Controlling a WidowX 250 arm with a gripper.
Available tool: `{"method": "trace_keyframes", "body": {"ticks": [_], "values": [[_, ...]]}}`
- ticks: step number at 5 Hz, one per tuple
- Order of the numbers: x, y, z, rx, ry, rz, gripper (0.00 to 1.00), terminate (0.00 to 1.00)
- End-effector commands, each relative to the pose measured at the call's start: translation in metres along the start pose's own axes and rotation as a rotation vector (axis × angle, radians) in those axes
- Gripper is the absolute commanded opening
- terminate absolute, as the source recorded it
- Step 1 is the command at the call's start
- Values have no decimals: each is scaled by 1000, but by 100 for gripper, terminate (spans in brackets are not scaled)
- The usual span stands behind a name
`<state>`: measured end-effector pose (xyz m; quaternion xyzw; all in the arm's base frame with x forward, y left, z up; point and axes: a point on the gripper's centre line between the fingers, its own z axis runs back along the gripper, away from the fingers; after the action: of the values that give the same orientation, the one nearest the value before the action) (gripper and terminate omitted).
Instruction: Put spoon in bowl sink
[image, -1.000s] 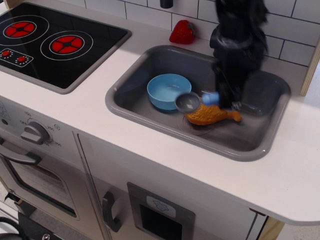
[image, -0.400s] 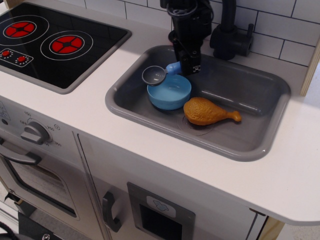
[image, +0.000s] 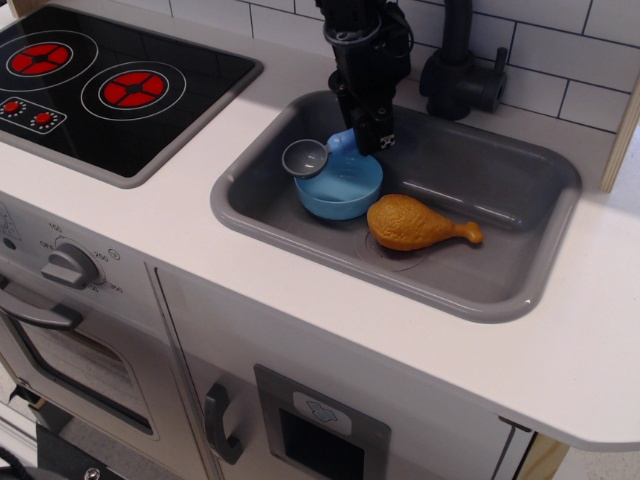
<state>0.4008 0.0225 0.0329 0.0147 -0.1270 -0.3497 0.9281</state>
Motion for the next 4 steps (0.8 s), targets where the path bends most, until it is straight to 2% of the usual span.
{"method": "trace_keyframes", "body": {"ticks": [1,2,4], "values": [[6,7,14,42,-52,40,0,0],[5,7,7,62,-46,44,100,0],[2,7,20,61,-58,67,100,0]]}}
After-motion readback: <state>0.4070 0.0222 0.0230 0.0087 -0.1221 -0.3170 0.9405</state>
